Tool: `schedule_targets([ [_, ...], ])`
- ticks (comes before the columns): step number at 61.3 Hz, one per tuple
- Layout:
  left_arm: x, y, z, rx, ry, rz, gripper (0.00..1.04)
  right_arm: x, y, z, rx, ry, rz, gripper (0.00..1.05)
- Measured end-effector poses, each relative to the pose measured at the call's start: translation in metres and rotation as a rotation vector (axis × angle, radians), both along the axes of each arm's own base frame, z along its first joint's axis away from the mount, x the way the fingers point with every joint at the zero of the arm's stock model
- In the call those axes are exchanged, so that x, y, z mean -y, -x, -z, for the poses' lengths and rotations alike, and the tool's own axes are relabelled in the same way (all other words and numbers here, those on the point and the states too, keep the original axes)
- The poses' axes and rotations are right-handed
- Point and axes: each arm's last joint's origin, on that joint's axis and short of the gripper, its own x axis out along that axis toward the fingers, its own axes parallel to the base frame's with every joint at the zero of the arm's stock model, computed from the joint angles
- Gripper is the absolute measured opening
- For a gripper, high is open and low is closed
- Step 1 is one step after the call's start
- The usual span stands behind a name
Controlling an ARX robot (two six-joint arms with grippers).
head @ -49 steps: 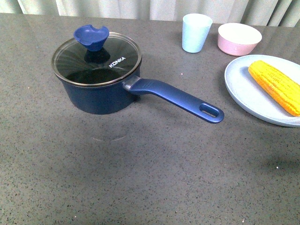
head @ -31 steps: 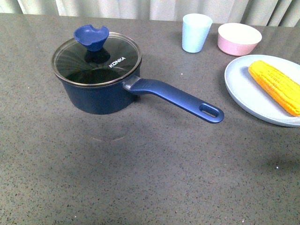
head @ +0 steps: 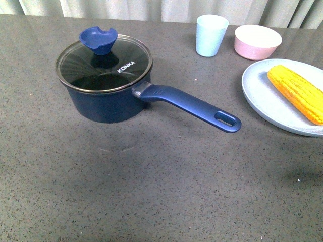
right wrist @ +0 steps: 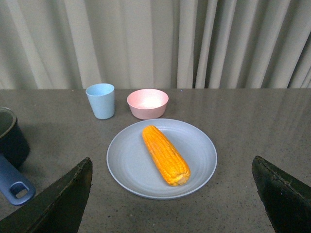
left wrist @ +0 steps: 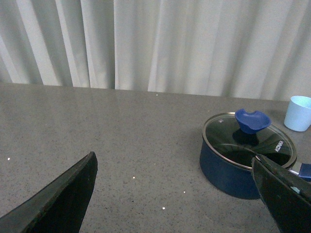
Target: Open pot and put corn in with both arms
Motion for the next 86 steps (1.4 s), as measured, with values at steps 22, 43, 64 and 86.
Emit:
schedule_targets([
  [22,0.001,-0.028,0.003,-0.363,-0.038,0.314,0.96,0.000,0.000,0.000,0.000,0.000,0.000,0.96],
  [43,0.001,-0.104,-0.011,-0.287,-0.032,0.331,0.96,0.000,0.000,0.000,0.000,0.000,0.000,0.96],
  [64,0.024,-0.171,0.000,-0.302,-0.050,0.405,0.96,0.000,0.000,0.000,0.000,0.000,0.000,0.96],
  [86,0.046,-0.200,0.020,-0.325,-0.079,0.474,0.96,0.000,0.000,0.000,0.000,0.000,0.000,0.96],
])
